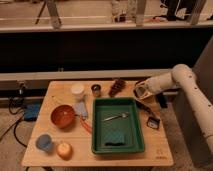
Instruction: Place eraser in purple bowl
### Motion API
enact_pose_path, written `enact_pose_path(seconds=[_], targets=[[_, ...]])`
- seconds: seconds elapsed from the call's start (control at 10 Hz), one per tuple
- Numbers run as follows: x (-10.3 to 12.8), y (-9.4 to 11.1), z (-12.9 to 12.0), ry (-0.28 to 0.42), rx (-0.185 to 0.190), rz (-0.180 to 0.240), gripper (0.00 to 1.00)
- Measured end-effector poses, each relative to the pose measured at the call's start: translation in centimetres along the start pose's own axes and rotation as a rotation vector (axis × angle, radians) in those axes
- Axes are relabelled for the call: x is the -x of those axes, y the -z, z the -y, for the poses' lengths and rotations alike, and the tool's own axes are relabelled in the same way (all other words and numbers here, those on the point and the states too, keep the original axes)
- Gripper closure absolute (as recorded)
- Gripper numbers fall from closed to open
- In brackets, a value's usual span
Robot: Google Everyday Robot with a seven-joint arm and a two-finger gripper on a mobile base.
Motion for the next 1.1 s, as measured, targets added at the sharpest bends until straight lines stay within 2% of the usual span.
enact_pose_path(seconds=[0.4,0.7,0.9,1.1], targets=[[-0.5,-1.4,0.2,0.037,-0.036,-0.007,0.92],[-1.9,-2.3,0.6,0.009,-0.046,0.003,0.92],[-3.0,-2.9,0.9,-0.033,-0.039,0.011,0.91],[-4.1,-2.9,0.9,-0.065,-0.044,0.003,0.75]])
